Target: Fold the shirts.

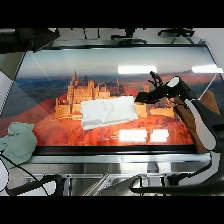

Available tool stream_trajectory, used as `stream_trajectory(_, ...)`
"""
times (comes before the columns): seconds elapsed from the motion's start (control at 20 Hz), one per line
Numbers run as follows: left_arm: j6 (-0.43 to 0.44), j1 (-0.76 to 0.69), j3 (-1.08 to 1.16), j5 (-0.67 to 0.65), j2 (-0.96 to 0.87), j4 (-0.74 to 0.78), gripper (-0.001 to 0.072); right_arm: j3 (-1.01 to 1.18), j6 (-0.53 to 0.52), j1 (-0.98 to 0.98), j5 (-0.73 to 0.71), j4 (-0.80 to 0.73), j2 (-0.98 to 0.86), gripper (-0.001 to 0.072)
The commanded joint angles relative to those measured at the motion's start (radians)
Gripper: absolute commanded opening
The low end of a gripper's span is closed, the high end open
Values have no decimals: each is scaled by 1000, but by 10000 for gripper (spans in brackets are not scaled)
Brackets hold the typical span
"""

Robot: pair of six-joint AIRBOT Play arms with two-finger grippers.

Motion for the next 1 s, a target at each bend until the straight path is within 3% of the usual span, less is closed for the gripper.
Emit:
stream_trajectory(0.0,0,1,1,17,0,5,14,0,-43,8,48,80,-88,693)
stream_trajectory(0.15,0,1,0,16,0,5,14,0,-106,50,50,211,-139,692)
stream_trajectory(0.2,0,1,0,16,0,5,14,0,-122,63,51,250,-151,638)
stream_trajectory(0.3,0,1,0,13,0,5,14,3,-221,80,70,347,-154,52)
stream_trajectory(0.5,0,1,0,13,0,4,14,105,-248,30,83,392,-51,26)
stream_trajectory(0.95,0,1,0,-30,0,4,14,294,-17,-457,68,377,253,26)
